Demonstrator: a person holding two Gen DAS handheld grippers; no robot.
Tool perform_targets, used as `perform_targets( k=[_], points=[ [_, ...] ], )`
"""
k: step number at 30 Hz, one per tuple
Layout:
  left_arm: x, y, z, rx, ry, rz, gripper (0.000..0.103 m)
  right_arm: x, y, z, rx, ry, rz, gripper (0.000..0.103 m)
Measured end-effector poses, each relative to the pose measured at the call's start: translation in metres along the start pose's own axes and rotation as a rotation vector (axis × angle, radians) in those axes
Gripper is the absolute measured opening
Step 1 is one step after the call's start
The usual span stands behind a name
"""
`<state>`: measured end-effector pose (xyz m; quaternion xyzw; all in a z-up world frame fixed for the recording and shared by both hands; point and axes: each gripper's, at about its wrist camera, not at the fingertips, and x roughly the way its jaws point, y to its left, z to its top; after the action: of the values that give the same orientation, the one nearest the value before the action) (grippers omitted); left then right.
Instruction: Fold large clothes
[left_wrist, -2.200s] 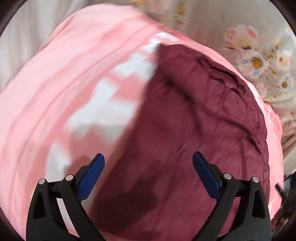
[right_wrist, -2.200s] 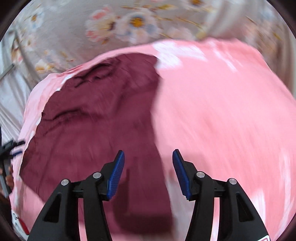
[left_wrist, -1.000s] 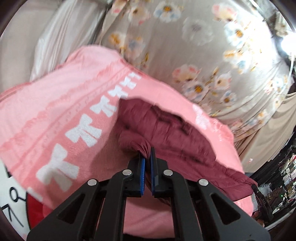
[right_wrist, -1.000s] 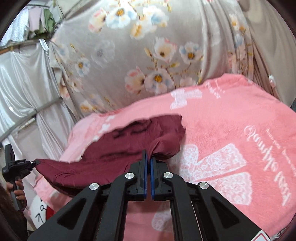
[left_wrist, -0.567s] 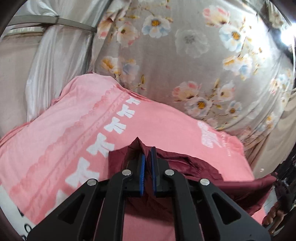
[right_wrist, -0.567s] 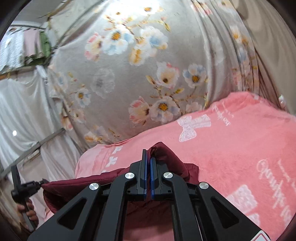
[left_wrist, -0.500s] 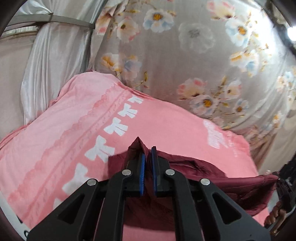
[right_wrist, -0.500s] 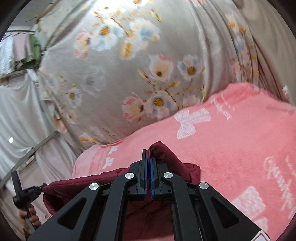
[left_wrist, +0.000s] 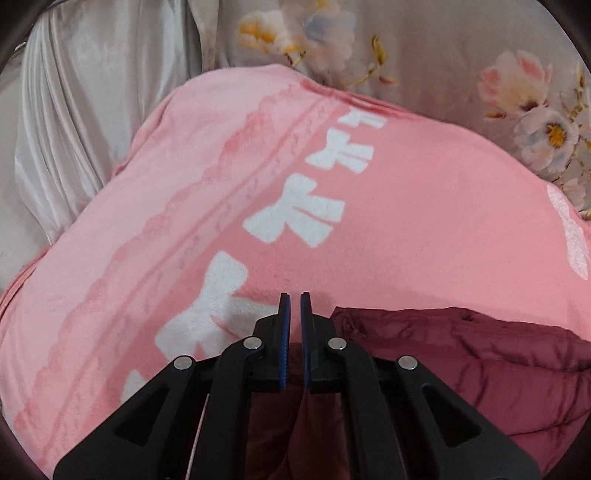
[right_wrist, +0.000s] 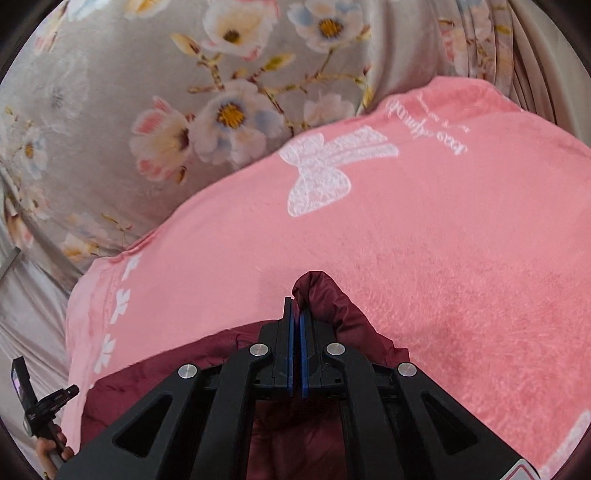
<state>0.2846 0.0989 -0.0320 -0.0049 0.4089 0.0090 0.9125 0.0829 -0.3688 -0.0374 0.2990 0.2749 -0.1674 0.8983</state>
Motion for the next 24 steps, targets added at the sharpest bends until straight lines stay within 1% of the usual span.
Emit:
perform_targets(
  k=[2, 3, 6, 7, 8, 9, 10, 11, 13, 15, 16, 19, 24],
  points=[
    [0.008, -0.001, -0.004, -0.001, 0.016, -0.013, 0.005, 0.01, -0.003, -0.004, 0.001, 0.014, -0.006, 0.002],
    [0.011, -0.002, -0.006, -0.005, 0.027, -0.033, 0.005, 0.013, -0.003, -0.005, 0.002, 0.019, -0.008, 0.002],
    [0.004, -0.004, -0.009, -0.019, 0.031, -0.128, 0.006, 0.015, -0.005, -0.007, -0.003, 0.023, -0.005, 0.002],
    [0.0, -0.005, -0.009, -0.02, 0.029, -0.146, 0.01, 0.014, -0.006, -0.007, -0.005, 0.022, -0.004, 0.002],
    [-0.004, -0.005, -0.008, -0.023, 0.029, -0.178, 0.031, 0.014, -0.006, -0.007, -0.004, 0.022, -0.005, 0.002],
    [-0.005, -0.005, -0.007, -0.032, 0.035, -0.205, 0.059, 0.014, -0.005, -0.008, -0.005, 0.022, -0.009, 0.002],
    [-0.005, -0.005, -0.007, -0.043, 0.036, -0.221, 0.067, 0.015, -0.005, -0.008, -0.008, 0.024, -0.013, 0.002],
    [-0.005, -0.006, -0.007, -0.052, 0.038, -0.242, 0.066, 0.017, -0.004, -0.009, -0.013, 0.026, -0.02, 0.002],
    [0.0, -0.011, -0.008, -0.04, 0.055, -0.236, 0.066, 0.023, -0.003, -0.011, -0.022, 0.033, -0.036, 0.002],
    [0.008, -0.018, -0.013, -0.017, 0.065, -0.195, 0.06, 0.027, -0.002, -0.013, -0.034, 0.041, -0.053, 0.002],
    [0.013, -0.022, -0.017, -0.002, 0.069, -0.176, 0.06, 0.03, -0.001, -0.014, -0.046, 0.049, -0.067, 0.002],
    [0.026, -0.029, -0.027, 0.024, 0.077, -0.131, 0.06, 0.039, 0.001, -0.018, -0.073, 0.074, -0.104, 0.002],
    [0.037, -0.031, -0.034, 0.022, 0.057, -0.101, 0.063, 0.052, 0.005, -0.021, -0.103, 0.098, -0.167, 0.002]
  ],
)
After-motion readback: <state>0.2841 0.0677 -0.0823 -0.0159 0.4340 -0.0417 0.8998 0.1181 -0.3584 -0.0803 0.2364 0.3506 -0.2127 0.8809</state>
